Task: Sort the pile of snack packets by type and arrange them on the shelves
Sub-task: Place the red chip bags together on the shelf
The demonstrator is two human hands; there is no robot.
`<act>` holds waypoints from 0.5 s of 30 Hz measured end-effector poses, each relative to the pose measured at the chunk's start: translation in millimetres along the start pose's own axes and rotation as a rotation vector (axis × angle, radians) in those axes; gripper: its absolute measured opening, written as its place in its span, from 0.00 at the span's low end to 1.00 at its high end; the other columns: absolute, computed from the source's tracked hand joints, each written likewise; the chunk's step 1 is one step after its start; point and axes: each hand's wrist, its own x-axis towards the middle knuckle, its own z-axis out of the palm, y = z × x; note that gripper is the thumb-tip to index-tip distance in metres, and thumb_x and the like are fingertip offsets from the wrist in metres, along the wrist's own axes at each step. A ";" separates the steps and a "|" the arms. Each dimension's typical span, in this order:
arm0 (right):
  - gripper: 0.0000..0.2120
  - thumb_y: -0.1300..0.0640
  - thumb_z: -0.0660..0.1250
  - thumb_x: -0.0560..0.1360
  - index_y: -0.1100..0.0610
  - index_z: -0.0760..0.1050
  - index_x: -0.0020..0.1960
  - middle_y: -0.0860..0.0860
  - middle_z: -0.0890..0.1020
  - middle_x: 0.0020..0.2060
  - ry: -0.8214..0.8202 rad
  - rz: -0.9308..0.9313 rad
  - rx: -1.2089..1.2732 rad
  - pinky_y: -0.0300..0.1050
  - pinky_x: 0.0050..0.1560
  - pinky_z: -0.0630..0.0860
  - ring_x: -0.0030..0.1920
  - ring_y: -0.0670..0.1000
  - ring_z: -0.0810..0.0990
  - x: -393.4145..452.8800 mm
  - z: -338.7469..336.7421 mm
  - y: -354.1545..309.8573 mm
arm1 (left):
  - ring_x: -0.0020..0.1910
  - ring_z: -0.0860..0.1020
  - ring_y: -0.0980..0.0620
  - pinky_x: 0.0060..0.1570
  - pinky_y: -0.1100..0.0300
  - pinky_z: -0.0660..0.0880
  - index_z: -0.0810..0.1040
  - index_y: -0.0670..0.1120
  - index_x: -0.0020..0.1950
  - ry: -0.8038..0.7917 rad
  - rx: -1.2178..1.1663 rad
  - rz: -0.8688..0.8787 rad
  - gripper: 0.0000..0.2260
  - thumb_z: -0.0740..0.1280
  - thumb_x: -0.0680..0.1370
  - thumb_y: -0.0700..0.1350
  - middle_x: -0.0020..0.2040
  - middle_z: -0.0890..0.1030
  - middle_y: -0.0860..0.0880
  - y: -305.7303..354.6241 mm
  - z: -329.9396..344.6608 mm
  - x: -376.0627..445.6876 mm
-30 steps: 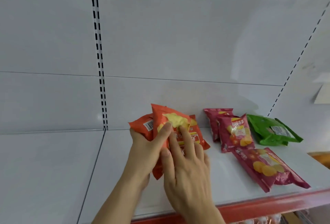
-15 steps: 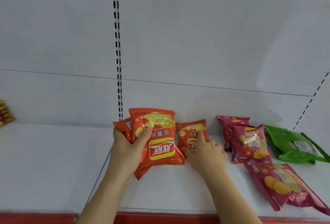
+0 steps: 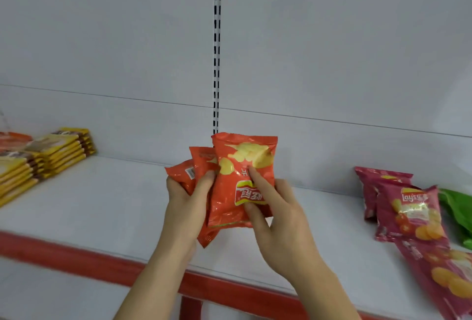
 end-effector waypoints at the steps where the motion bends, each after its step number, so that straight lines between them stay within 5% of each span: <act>1: 0.31 0.55 0.68 0.79 0.36 0.62 0.76 0.41 0.71 0.56 -0.033 0.009 0.016 0.34 0.53 0.76 0.54 0.43 0.77 -1.7 6.2 -4.5 | 0.49 0.87 0.48 0.52 0.42 0.83 0.68 0.57 0.66 0.004 -0.012 -0.015 0.36 0.77 0.64 0.70 0.57 0.85 0.51 2.8 -6.0 -1.9; 5: 0.23 0.46 0.65 0.80 0.36 0.66 0.74 0.40 0.72 0.58 -0.058 0.047 0.163 0.31 0.50 0.75 0.56 0.42 0.77 -0.9 37.6 -41.9 | 0.50 0.87 0.47 0.53 0.41 0.83 0.67 0.55 0.68 -0.003 -0.056 -0.032 0.44 0.73 0.58 0.72 0.58 0.84 0.50 15.3 -43.4 -2.1; 8: 0.20 0.41 0.63 0.78 0.35 0.71 0.70 0.40 0.76 0.55 0.028 0.074 0.206 0.30 0.47 0.75 0.53 0.42 0.79 5.4 68.9 -73.3 | 0.50 0.87 0.49 0.53 0.43 0.83 0.68 0.55 0.66 -0.029 -0.083 -0.020 0.40 0.72 0.59 0.70 0.57 0.84 0.51 26.2 -83.6 3.8; 15: 0.30 0.53 0.75 0.74 0.32 0.65 0.68 0.33 0.80 0.49 0.074 0.309 0.467 0.47 0.44 0.84 0.47 0.43 0.85 20.3 167.4 -155.3 | 0.50 0.87 0.49 0.53 0.43 0.83 0.72 0.56 0.64 -0.065 -0.115 -0.002 0.32 0.78 0.63 0.60 0.57 0.86 0.52 47.7 -211.9 42.2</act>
